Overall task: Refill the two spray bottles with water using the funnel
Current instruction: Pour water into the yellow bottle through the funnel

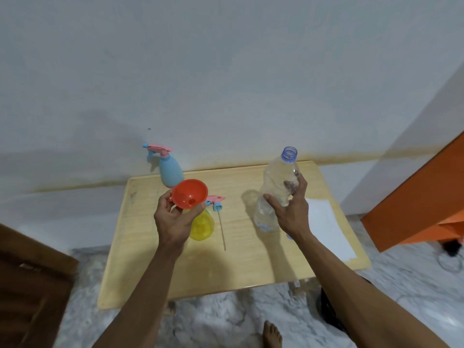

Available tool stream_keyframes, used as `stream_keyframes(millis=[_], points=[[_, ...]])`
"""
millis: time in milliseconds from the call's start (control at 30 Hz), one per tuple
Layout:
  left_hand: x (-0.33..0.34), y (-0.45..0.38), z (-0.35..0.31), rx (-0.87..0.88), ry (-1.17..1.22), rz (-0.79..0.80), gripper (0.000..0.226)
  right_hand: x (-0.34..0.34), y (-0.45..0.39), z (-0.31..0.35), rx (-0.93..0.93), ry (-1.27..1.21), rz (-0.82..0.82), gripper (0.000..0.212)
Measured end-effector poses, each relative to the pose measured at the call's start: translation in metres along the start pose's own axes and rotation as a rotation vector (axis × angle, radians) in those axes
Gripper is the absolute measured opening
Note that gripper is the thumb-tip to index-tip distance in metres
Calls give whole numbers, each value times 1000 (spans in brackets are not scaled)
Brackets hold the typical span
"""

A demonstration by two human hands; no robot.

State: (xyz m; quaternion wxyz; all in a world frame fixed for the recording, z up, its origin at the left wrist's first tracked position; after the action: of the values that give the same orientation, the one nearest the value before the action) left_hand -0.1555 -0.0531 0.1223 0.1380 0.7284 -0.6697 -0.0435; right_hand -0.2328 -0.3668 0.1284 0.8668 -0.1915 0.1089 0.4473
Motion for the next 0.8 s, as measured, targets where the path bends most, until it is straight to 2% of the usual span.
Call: stream_keyframes(millis=[267, 400, 467, 567, 667, 800], points=[[7, 10, -17, 28, 115, -115, 67, -1, -6, -6, -46, -53, 29, 96], [25, 15, -42, 122, 16, -120, 69, -4, -7, -12, -65, -88, 58, 95], [44, 15, -52, 158, -129, -85, 72, -5, -6, -12, -76, -112, 65, 93], [79, 13, -49, 200, -500, -58, 79, -5, -8, -14, -76, -148, 89, 92], [112, 10, -21, 234, -871, -29, 78, -3, -14, -16, -75, -180, 108, 93], [144, 0, 37, 182, -1275, 130, 81, -4, -19, -16, -118, -125, 106, 96]])
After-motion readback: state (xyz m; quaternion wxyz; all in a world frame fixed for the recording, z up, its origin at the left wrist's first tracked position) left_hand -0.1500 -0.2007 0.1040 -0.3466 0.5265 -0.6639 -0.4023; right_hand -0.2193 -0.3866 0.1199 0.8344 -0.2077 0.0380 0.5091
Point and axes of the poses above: each hand's wrist, its own y-axis away from the middle knuckle, its own x-axis out of the palm, z = x × y, the point moved 8 cm from there along -y, towards the middle knuckle, and after that the axes turned 9 degrees about -x, right-handed, at the moved point
